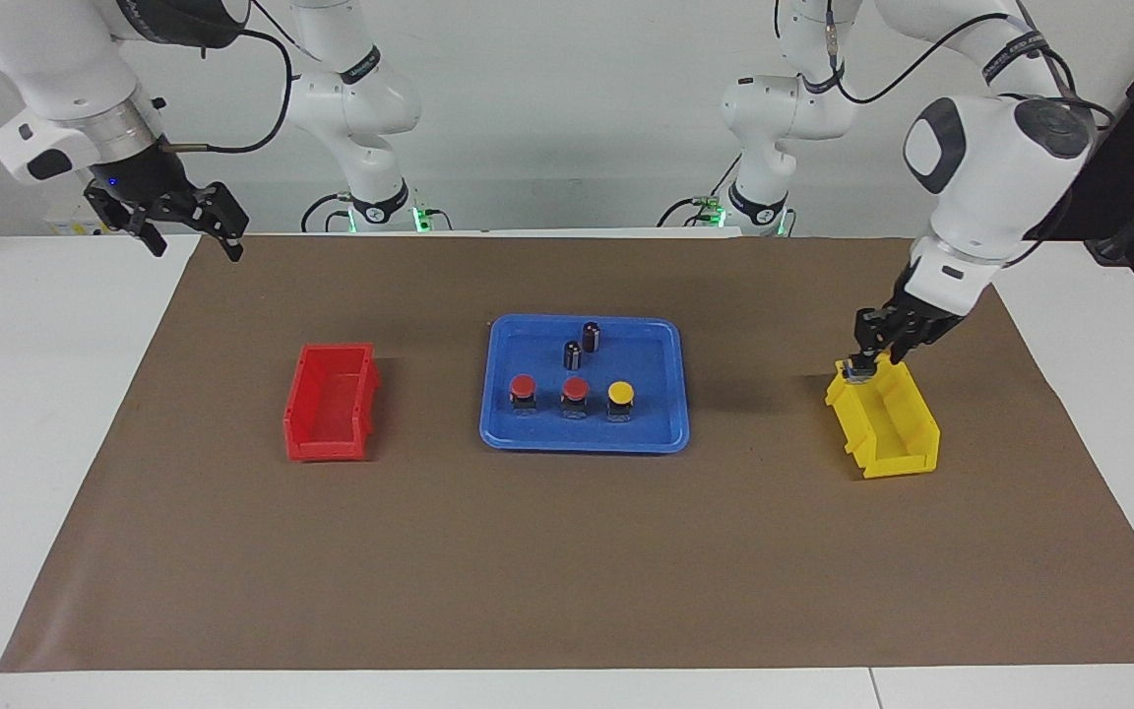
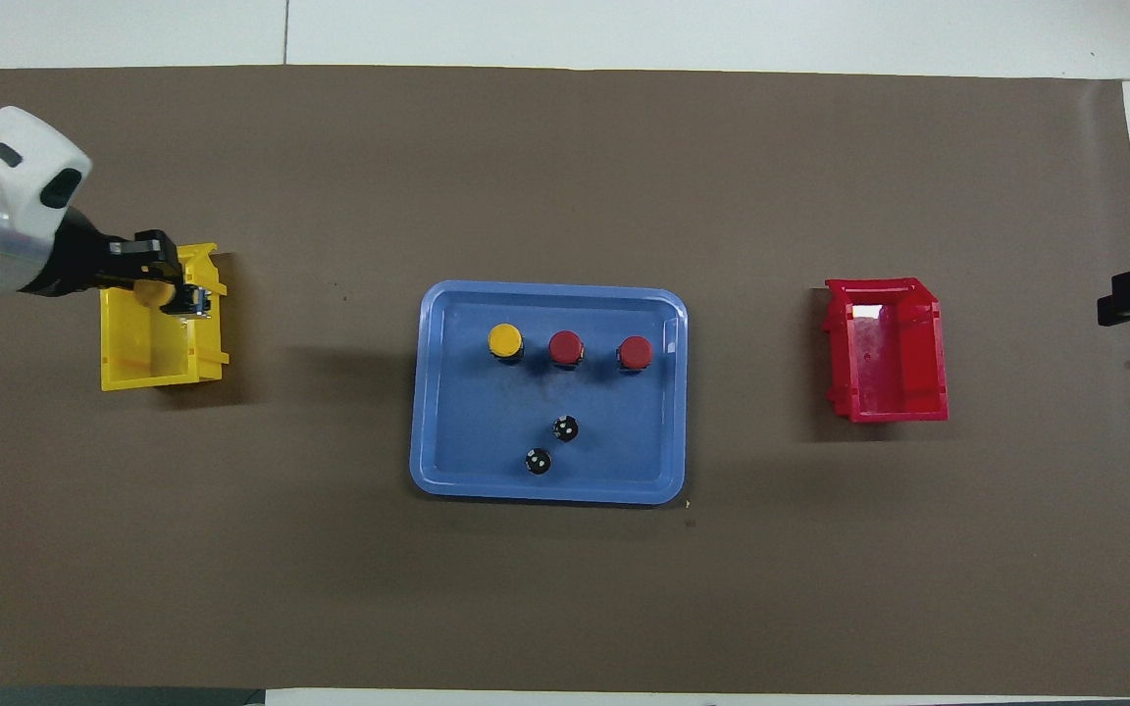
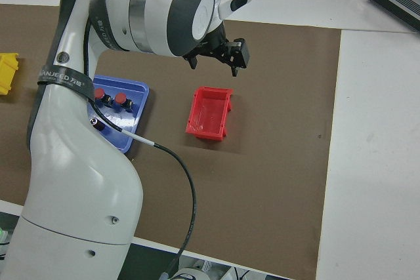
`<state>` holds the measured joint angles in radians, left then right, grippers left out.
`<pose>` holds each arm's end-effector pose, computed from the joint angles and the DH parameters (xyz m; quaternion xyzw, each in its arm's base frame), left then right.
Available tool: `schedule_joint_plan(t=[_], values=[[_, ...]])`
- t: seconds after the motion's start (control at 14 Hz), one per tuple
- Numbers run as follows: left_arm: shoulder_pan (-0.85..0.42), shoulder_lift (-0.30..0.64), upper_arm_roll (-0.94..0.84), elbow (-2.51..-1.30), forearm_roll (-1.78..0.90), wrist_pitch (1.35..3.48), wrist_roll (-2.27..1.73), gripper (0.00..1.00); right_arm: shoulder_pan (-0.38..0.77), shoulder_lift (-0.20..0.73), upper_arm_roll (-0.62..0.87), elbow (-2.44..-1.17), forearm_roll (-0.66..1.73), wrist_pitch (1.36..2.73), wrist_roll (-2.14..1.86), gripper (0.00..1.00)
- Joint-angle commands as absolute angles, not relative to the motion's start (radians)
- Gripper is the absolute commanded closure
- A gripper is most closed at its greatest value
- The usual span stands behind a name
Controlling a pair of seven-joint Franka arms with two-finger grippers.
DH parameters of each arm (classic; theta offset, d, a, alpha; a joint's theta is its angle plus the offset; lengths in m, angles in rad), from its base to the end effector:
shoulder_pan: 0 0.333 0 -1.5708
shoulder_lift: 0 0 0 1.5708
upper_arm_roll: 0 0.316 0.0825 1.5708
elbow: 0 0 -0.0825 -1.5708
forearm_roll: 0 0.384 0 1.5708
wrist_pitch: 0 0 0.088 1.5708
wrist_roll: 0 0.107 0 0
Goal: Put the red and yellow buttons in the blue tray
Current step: 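Grasp the second yellow button in the yellow bin with the left gripper, then carry the yellow button to the tray and open the left gripper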
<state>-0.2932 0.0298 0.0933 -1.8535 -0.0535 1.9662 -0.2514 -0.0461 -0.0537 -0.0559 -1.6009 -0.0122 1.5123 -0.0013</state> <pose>0.5669 -0.1189 0.5077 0.9982 0.0349 0.0351 0.0324 0.5286 -0.0563 0.6345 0.9986 -0.0505 -0.0177 0.0037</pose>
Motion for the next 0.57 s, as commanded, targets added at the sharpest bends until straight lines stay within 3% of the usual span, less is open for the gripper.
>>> schedule_joint_plan(t=[0.0,0.29,0.5], values=[[-0.426,0.063,0.103,-1.888,-0.064,2.066,-0.43,0.98,-0.048,-0.044,-0.049,-1.586,-0.017,1.517,0.003,0.0],[-0.581,0.132,0.104,-1.911,-0.063,2.147,-0.61,0.98,-0.048,-0.04,-0.049,-1.58,-0.018,1.506,0.002,0.0],[-0.618,0.182,0.101,-1.911,-0.063,2.198,-0.643,0.98,-0.049,-0.043,-0.049,-1.585,-0.017,1.511,0.002,0.0]])
